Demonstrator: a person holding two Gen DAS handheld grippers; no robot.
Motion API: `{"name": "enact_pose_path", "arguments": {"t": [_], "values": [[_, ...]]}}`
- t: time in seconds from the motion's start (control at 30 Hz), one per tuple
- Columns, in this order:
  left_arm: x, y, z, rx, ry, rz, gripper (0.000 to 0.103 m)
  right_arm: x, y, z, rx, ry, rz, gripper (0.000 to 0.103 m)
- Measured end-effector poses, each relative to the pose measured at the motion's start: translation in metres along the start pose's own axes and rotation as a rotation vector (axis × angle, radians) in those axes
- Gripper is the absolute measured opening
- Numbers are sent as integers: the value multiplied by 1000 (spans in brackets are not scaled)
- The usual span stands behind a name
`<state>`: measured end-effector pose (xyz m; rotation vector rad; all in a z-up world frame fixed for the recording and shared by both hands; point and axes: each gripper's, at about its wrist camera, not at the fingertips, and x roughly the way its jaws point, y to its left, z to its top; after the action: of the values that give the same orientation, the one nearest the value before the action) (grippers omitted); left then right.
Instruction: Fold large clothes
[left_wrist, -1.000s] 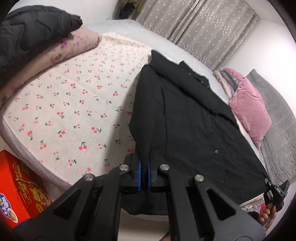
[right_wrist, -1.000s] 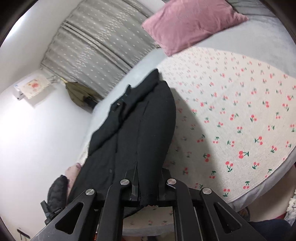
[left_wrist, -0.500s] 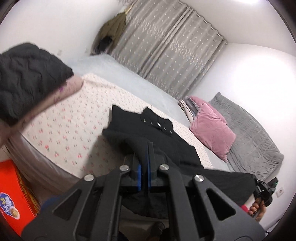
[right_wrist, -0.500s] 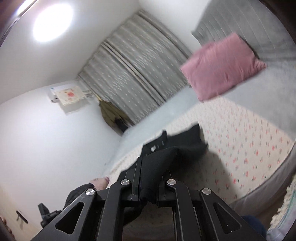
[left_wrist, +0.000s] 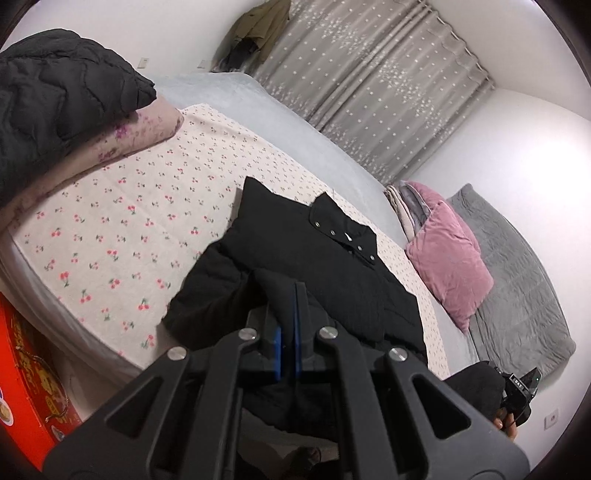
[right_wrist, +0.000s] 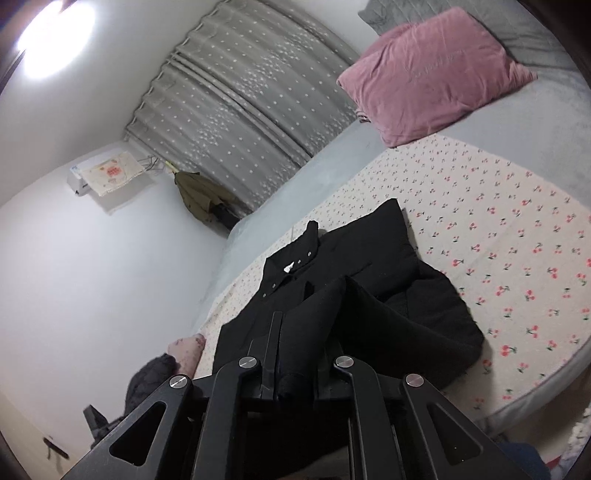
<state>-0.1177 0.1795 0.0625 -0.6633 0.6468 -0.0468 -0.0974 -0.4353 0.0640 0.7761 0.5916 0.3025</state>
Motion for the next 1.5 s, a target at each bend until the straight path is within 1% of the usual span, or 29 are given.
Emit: {"name": "enact_pose_path", "arguments": {"t": [0.1,0.17,0.23,0.27,0.3,0.33,0.37,0.4,0.43,0.47,0.5,0.53,0.57,0.63,0.7,0.77,0.83,0.87,0.93,1.0,1.03,1.07,1.1,1.13,1.17,1.2,1.23,1.4,1.5], "values": [[18,-6,22,-44,15,-9,6,18,-6,18,61,-8,-1,11],[39,-22,51,-57,14,-16,6,32,-4,35,92,-18,5,11],[77,-49,87,-28,9,11,8,54,4,67,107,-66,12,11],[90,-57,96,-7,14,20,9,68,8,83,110,-87,-1,16],[113,-65,108,8,27,34,20,84,9,95,114,-93,-31,17],[141,-65,119,-10,56,33,42,106,5,108,116,-84,-78,24],[160,-59,124,-50,82,32,52,122,0,116,130,-62,-120,28],[170,-53,125,-86,97,40,63,145,-13,123,171,-8,-216,28],[186,-39,124,-160,120,52,63,157,-22,126,196,25,-263,31],[192,-32,123,-192,134,48,63,167,-36,127,233,57,-289,31],[201,-21,122,-225,159,36,65,172,-47,125,245,60,-273,31],[209,-11,120,-245,180,44,65,174,-54,124,237,60,-262,35],[213,-6,118,-248,191,64,65,178,-60,122,213,58,-266,46],[224,6,113,-232,230,126,66,183,-72,119,118,52,-366,62],[228,11,105,-237,235,143,66,183,-84,123,120,69,-409,62],[239,8,97,-222,273,140,66,175,-84,134,134,40,-375,62],[247,1,91,-172,288,155,67,173,-73,136,26,19,-407,64],[249,-2,90,-148,281,180,67,181,-67,132,-51,48,-430,64],[254,-10,87,-100,272,217,67,203,-63,122,-134,131,-439,64],[259,-14,86,-61,255,233,67,225,-58,111,-187,199,-442,63],[261,-16,85,-35,240,249,67,234,-58,107,-209,217,-451,61],[264,-17,84,-15,235,264,64,241,-54,101,-248,228,-473,52],[267,-17,84,4,230,285,48,250,-50,96,-299,236,-523,43],[268,-17,84,23,221,319,23,256,-51,93,-316,241,-551,19],[269,-16,84,33,216,331,16,260,-53,92,-317,244,-569,7],[269,-15,84,29,213,318,10,260,-55,91,-306,234,-575,7],[266,-12,85,18,206,306,8,257,-55,92,-303,209,-575,6],[255,-16,88,29,155,284,6,225,-36,103,-306,66,-531,4],[254,-13,91,0,146,269,5,216,-38,110,-273,33,-524,4]]}}
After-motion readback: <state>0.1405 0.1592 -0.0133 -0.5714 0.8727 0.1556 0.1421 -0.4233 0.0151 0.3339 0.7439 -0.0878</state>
